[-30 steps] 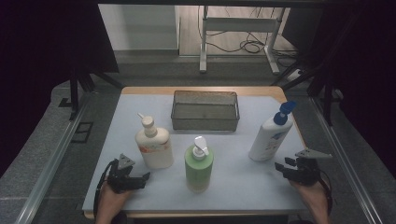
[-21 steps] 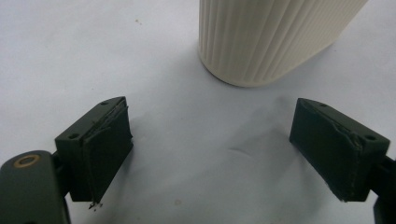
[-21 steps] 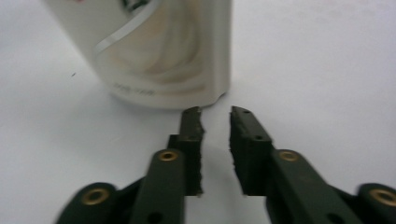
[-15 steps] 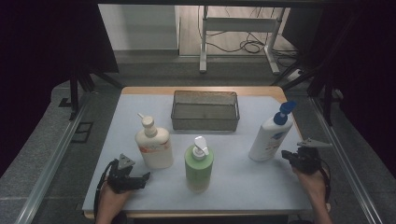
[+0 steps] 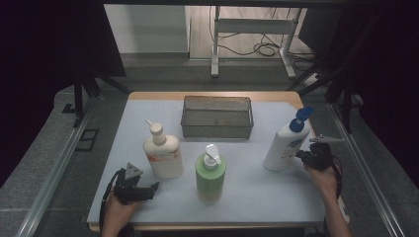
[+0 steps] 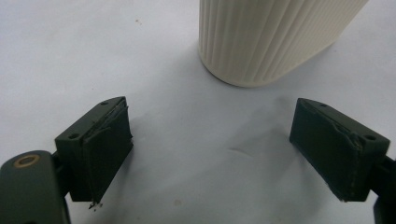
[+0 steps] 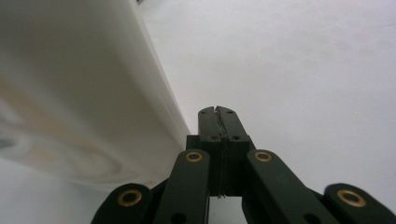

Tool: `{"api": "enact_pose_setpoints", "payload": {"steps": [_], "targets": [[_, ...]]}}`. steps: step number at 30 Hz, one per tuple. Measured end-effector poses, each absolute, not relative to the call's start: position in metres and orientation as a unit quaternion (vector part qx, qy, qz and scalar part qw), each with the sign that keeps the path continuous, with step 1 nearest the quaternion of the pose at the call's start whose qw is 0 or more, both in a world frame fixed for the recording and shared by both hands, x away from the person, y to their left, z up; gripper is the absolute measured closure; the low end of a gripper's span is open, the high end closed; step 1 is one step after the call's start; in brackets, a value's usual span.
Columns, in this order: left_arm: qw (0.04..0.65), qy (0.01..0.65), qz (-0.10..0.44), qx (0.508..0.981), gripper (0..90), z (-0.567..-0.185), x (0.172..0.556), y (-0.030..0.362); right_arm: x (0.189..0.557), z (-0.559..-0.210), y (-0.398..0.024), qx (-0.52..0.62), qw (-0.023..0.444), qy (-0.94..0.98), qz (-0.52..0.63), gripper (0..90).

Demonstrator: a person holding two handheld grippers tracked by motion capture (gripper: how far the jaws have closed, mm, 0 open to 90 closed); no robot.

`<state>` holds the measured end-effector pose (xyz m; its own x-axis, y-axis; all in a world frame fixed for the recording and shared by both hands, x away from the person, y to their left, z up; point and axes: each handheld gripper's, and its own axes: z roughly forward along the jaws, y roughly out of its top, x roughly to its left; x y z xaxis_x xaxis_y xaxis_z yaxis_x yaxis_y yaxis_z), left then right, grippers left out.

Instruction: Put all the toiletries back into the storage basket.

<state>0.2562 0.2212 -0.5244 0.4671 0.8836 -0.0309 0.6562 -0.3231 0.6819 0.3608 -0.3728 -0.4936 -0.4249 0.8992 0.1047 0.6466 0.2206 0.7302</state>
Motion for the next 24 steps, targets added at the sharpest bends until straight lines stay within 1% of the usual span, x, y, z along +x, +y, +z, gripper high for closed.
{"api": "enact_pose_setpoints", "payload": {"steps": [6, 13, 15, 24], "targets": [[0.322, 0.485, 0.177, 0.794, 12.4, -0.524, 0.256, 0.221, 0.371, -0.505, -0.372, 0.515, 0.147, 0.759, 0.37, 89.8], [0.321, 0.485, 0.177, 0.794, 12.4, -0.524, 0.256, 0.221, 0.381, -0.509, -0.372, 0.514, 0.137, 0.765, 0.362, 89.7], [0.321, 0.485, 0.177, 0.794, 12.4, -0.524, 0.256, 0.221, 0.384, -0.511, -0.371, 0.514, 0.124, 0.765, 0.366, 89.8], [0.321, 0.485, 0.177, 0.794, 12.4, -0.524, 0.256, 0.221, 0.382, -0.511, -0.37, 0.509, 0.122, 0.771, 0.363, 89.8]]}}
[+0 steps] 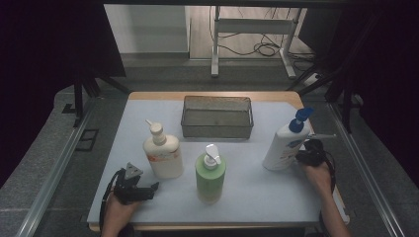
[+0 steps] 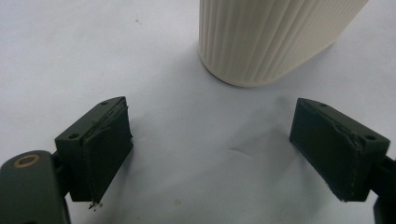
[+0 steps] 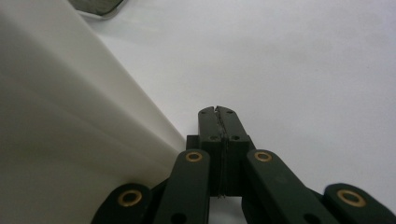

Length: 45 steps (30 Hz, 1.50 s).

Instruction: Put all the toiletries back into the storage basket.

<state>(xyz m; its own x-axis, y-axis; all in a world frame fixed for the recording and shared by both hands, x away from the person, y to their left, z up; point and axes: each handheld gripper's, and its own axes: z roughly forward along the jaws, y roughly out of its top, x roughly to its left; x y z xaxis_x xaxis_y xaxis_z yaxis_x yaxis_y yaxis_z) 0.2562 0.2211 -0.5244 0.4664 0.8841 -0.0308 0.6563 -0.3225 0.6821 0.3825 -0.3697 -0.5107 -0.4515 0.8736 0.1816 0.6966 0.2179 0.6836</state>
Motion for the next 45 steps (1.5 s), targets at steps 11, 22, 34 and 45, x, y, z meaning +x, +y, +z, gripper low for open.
{"api": "enact_pose_setpoints", "payload": {"steps": [11, 22, 34, 45], "targets": [[0.321, 0.486, 0.178, 0.793, 12.4, -0.524, 0.256, 0.221, 0.372, -0.511, -0.369, 0.501, 0.116, 0.775, 0.367, 89.7], [0.321, 0.486, 0.178, 0.793, 12.4, -0.524, 0.256, 0.221, 0.361, -0.513, -0.369, 0.495, 0.115, 0.775, 0.376, 89.3], [0.32, 0.485, 0.177, 0.794, 12.4, -0.524, 0.256, 0.221, 0.348, -0.514, -0.366, 0.484, 0.125, 0.781, 0.376, 87.6], [0.321, 0.486, 0.178, 0.793, 12.4, -0.524, 0.256, 0.221, 0.335, -0.512, -0.36, 0.472, 0.133, 0.791, 0.367, 87.8]]}}
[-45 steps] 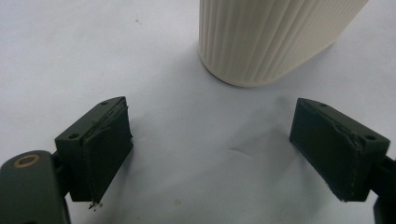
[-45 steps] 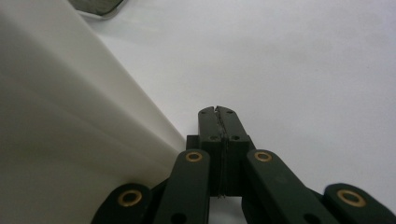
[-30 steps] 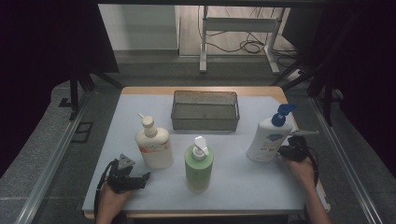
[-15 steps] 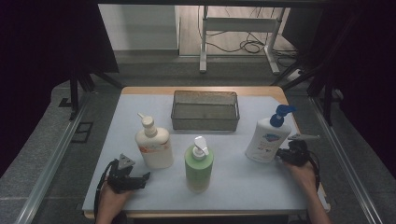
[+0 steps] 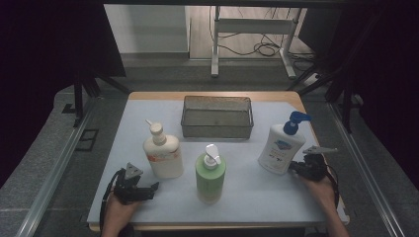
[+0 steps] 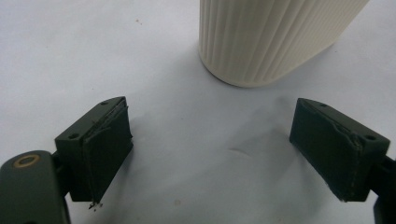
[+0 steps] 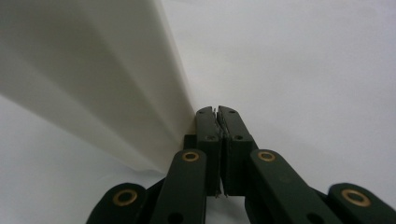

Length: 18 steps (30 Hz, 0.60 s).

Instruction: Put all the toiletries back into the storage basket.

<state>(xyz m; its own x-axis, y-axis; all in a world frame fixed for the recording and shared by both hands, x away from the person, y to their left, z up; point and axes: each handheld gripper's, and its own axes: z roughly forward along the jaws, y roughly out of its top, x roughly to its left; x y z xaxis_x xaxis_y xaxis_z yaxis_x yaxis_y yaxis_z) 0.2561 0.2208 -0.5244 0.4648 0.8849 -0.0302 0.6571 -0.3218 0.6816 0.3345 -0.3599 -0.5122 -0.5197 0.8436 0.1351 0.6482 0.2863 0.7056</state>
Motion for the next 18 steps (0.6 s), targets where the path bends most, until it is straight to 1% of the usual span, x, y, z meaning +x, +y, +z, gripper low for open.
{"api": "enact_pose_setpoints", "payload": {"steps": [12, 18], "targets": [[0.321, 0.486, 0.178, 0.794, 12.4, -0.524, 0.256, 0.221, 0.319, -0.512, -0.35, 0.46, 0.127, 0.798, 0.368, 87.7], [0.321, 0.486, 0.178, 0.793, 12.4, -0.524, 0.256, 0.221, 0.314, -0.511, -0.344, 0.453, 0.134, 0.804, 0.361, 87.6]]}}
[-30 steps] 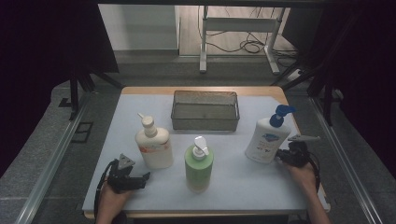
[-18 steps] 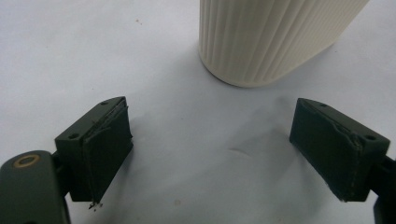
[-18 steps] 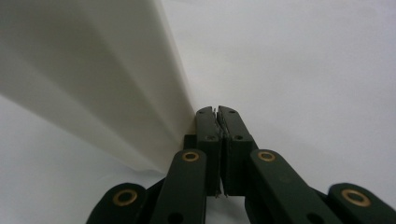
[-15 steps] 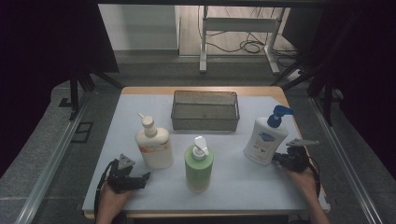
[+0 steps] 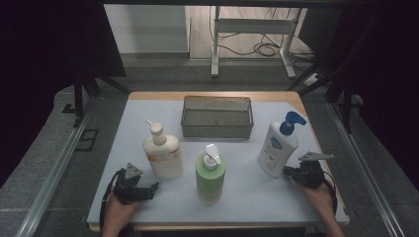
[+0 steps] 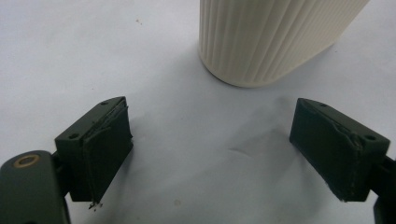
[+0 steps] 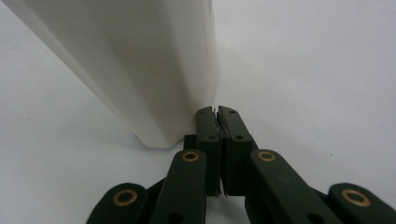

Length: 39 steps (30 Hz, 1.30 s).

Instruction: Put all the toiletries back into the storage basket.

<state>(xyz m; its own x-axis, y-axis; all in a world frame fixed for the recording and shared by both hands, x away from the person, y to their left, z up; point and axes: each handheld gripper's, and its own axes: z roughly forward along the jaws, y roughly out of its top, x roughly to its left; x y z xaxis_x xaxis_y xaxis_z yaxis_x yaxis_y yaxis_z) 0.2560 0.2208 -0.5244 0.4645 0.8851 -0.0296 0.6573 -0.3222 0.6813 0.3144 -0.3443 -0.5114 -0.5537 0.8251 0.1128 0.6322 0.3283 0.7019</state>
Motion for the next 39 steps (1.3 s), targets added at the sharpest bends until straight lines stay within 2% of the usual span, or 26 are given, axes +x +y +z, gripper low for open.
{"api": "enact_pose_setpoints", "payload": {"steps": [16, 17, 21, 25, 26, 27, 28, 29, 31, 39], "targets": [[0.321, 0.487, 0.178, 0.793, 12.4, -0.524, 0.256, 0.221, 0.288, -0.498, -0.352, 0.45, 0.151, 0.799, 0.369, 76.4], [0.321, 0.487, 0.178, 0.793, 12.4, -0.524, 0.256, 0.221, 0.284, -0.494, -0.352, 0.449, 0.156, 0.797, 0.372, 72.4], [0.321, 0.487, 0.179, 0.792, 12.4, -0.524, 0.256, 0.221, 0.28, -0.489, -0.351, 0.449, 0.154, 0.796, 0.377, 67.5], [0.321, 0.487, 0.179, 0.792, 12.4, -0.524, 0.256, 0.221, 0.275, -0.482, -0.348, 0.44, 0.148, 0.801, 0.38, 59.6], [0.321, 0.487, 0.179, 0.792, 12.4, -0.524, 0.256, 0.221, 0.273, -0.478, -0.345, 0.437, 0.151, 0.802, 0.378, 55.3], [0.321, 0.487, 0.179, 0.792, 12.4, -0.524, 0.256, 0.22, 0.273, -0.478, -0.345, 0.437, 0.151, 0.802, 0.378, 55.3], [0.321, 0.487, 0.179, 0.792, 12.4, -0.524, 0.256, 0.22, 0.272, -0.475, -0.343, 0.433, 0.159, 0.804, 0.375, 49.5], [0.321, 0.487, 0.179, 0.792, 12.4, -0.524, 0.256, 0.22, 0.272, -0.475, -0.343, 0.433, 0.159, 0.804, 0.375, 49.5], [0.321, 0.487, 0.179, 0.792, 12.4, -0.524, 0.256, 0.22, 0.271, -0.469, -0.339, 0.43, 0.17, 0.804, 0.374, 43.7], [0.321, 0.487, 0.179, 0.792, 12.4, -0.524, 0.256, 0.22, 0.272, -0.453, -0.334, 0.424, 0.176, 0.798, 0.39, 33.5]]}}
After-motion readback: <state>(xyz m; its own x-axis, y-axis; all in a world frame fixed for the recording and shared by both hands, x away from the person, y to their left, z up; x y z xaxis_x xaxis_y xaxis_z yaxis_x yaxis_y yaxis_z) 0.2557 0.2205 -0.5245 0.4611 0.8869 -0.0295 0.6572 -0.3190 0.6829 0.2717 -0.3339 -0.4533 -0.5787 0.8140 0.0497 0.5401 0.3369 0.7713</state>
